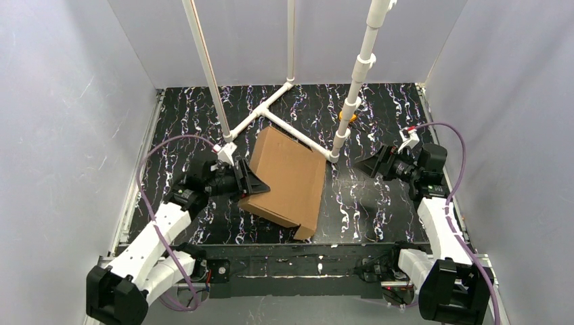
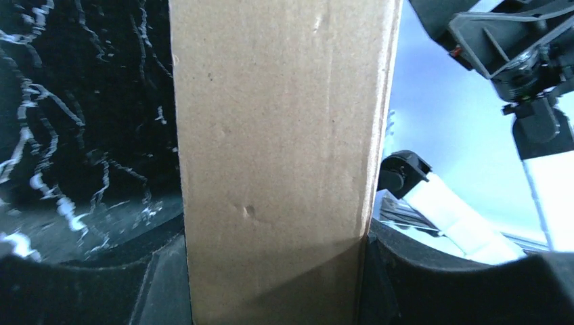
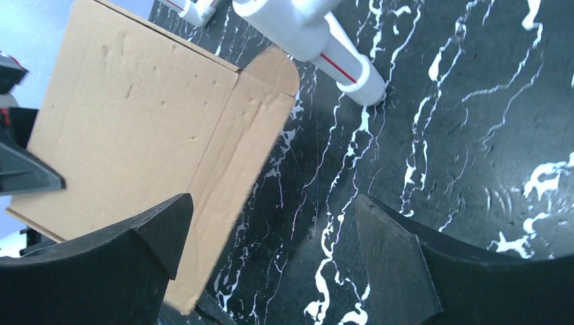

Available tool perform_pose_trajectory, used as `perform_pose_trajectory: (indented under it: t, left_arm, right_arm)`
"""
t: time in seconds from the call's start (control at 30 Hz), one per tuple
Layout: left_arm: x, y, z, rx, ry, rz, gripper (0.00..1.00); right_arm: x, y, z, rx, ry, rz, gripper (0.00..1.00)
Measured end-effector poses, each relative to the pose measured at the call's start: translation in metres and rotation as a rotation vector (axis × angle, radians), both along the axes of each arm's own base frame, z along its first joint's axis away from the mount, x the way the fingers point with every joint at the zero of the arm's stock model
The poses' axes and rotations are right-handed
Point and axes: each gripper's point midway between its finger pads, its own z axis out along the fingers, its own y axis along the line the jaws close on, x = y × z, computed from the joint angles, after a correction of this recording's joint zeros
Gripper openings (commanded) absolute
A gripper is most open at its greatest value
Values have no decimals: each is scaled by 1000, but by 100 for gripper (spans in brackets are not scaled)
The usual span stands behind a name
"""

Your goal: Fold the paper box

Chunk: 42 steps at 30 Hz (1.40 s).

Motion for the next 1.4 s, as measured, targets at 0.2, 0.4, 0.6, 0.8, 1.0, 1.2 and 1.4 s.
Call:
perform_pose_trajectory:
  t: [0.2, 0.4, 0.6, 0.8, 1.0, 1.2, 1.4]
  left_arm:
    - [14, 27, 50, 192, -94, 9, 3]
    - [27, 49, 67, 388, -140, -19, 2]
    - [44, 69, 83, 573, -187, -71, 1]
    - [61, 81, 110, 733, -296, -101, 1]
    - [66, 78, 124, 937, -424, -167, 1]
    - [72, 69, 126, 1158, -553, -224, 0]
    - [69, 49, 111, 1346, -702, -270, 0]
  right_arm:
    - [15, -11, 13, -19, -53, 10, 98]
    - [21, -20, 3, -9, -26, 2, 98]
    - [26, -24, 5, -9, -50, -4, 98]
    - [31, -30, 1, -2, -47, -13, 98]
    - [34, -33, 0, 0, -52, -17, 98]
    - [37, -37, -4, 5, -43, -24, 98]
    - [37, -39, -8, 10, -36, -30, 98]
